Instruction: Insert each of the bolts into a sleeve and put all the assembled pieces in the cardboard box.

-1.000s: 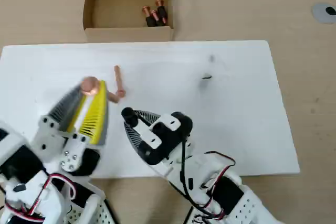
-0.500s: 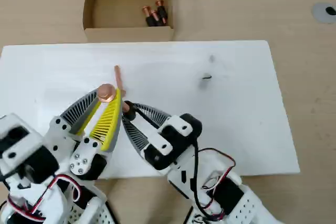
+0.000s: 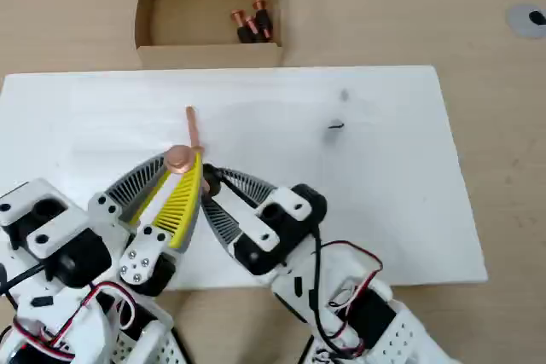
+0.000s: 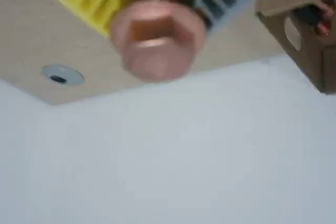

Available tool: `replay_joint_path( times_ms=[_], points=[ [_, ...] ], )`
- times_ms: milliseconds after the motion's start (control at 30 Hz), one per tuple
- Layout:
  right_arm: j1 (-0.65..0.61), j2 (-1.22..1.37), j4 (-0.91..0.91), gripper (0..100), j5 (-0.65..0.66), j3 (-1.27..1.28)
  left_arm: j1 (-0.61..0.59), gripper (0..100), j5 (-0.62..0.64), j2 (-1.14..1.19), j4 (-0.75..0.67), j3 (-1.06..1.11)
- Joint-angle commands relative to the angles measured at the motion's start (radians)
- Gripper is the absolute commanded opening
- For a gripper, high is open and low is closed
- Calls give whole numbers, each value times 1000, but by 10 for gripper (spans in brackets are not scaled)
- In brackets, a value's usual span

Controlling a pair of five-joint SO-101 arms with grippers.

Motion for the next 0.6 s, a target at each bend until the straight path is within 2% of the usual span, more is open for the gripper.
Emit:
replay_joint_path(
  times_ms=[0,167,300,567],
  points=[
    [-5,-25,-31,9,6,-5,3,6,6,-1,0,-37],
    [-5,-25,-29,9,6,-5,-15,6,3,-1,-28,-28],
    [-5,-25,-29,9,6,-5,-92,7,8,-1,-149,41],
    [-5,-25,-26,9,6,-5,-66,7,11,-1,-178,78]
  ],
)
